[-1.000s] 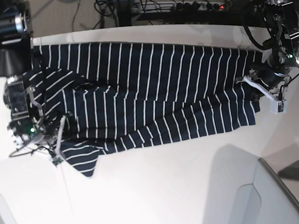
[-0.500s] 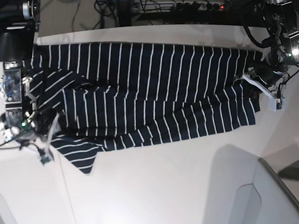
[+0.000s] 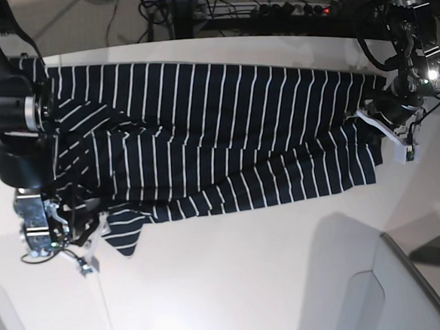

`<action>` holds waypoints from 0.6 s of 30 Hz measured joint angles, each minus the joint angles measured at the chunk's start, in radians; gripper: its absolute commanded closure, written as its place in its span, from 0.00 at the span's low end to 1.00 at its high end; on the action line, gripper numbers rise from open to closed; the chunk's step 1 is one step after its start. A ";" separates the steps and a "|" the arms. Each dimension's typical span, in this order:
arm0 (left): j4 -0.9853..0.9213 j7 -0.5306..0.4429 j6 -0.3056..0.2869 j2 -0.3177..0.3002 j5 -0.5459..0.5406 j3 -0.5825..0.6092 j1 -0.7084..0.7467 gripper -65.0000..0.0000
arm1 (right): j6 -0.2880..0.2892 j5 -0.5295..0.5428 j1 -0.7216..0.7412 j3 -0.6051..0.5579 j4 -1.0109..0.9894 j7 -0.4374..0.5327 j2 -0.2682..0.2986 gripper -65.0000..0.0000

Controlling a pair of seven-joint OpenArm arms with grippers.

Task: Layout the t-shirt on the table in an organized manner, then fold the t-shirt properly
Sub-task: 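Hold the shirt sides and adjust the right gripper's grip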

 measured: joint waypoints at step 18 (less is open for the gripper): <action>-0.044 0.000 0.000 -0.001 0.000 -0.002 -0.003 1.00 | -0.001 0.089 0.010 0.002 -0.057 0.161 0.050 0.46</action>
